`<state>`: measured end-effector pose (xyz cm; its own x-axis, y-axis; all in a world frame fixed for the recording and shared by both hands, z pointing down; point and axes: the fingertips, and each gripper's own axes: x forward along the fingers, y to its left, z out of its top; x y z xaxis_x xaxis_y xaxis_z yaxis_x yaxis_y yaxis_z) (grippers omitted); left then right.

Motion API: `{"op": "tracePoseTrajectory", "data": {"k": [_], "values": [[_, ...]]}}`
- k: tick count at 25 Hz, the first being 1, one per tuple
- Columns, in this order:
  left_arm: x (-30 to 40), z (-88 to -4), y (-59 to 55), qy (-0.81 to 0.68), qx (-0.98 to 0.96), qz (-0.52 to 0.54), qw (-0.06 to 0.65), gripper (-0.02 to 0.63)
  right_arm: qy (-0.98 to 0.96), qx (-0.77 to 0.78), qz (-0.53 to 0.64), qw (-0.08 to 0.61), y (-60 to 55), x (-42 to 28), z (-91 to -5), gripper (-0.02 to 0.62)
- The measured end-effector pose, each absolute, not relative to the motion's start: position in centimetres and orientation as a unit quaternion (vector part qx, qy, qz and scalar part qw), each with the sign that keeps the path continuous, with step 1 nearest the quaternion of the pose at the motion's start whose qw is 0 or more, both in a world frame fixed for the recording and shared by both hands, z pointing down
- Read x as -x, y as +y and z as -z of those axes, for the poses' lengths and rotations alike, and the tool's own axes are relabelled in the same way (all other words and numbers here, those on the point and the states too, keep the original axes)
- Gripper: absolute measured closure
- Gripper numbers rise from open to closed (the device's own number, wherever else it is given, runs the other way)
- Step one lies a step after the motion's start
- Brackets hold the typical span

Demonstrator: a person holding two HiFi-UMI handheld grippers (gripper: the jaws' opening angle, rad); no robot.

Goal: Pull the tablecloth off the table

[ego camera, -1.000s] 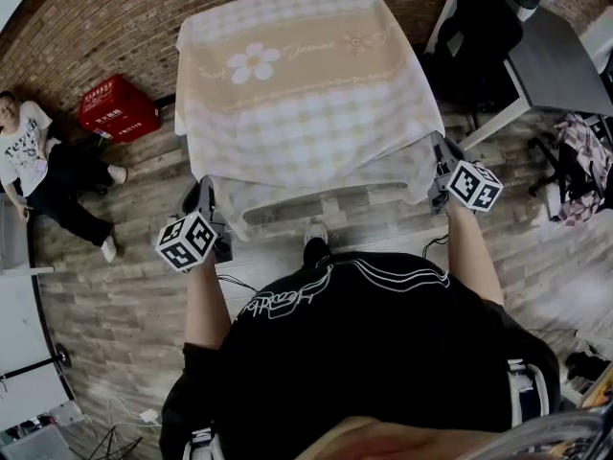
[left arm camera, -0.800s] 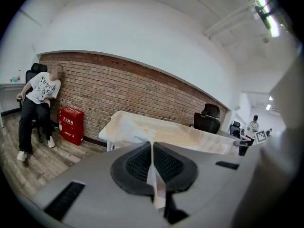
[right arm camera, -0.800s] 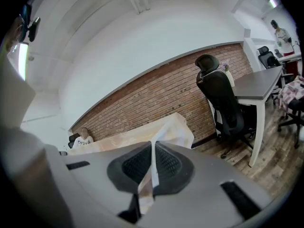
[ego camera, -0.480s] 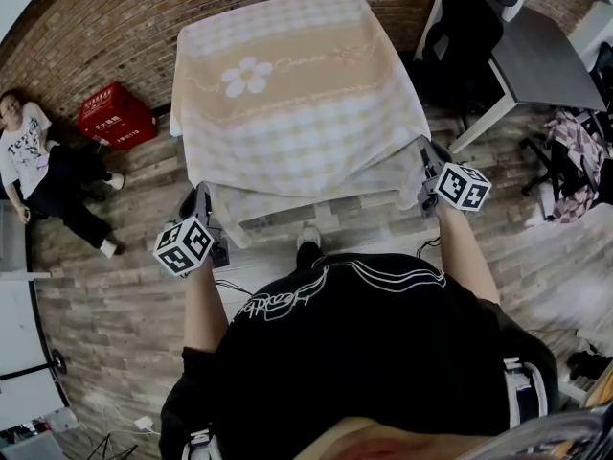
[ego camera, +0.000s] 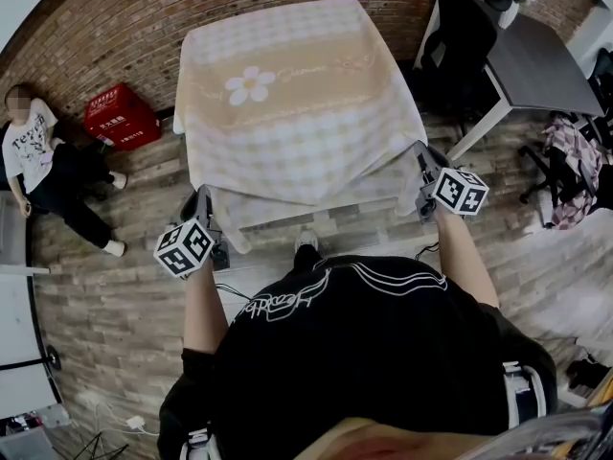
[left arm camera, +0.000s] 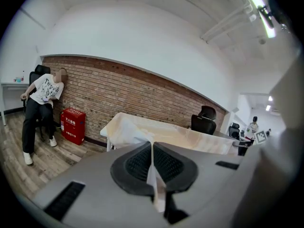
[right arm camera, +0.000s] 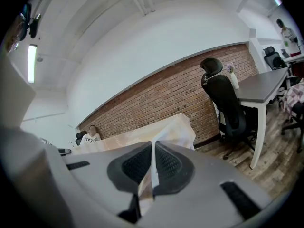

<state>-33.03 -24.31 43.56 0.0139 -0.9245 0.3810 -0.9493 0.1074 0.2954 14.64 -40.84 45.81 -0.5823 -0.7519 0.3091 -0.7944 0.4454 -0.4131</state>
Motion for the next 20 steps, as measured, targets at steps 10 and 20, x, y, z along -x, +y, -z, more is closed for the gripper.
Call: {"op": "tracePoseTrajectory", "data": {"k": [10,20], "values": [[30.9,-42.6,-22.8,-0.7,-0.671,-0.026,0.245,0.6,-0.851,-0.453,-0.265,0.03,-40.2,-15.9,-45.4,0.597],[31.0,-43.6,-22.2,-0.695,-0.672,-0.028,0.252,0.6,-0.85,-0.449,-0.273,0.03,-38.8,-15.1,-46.2,0.597]]}}
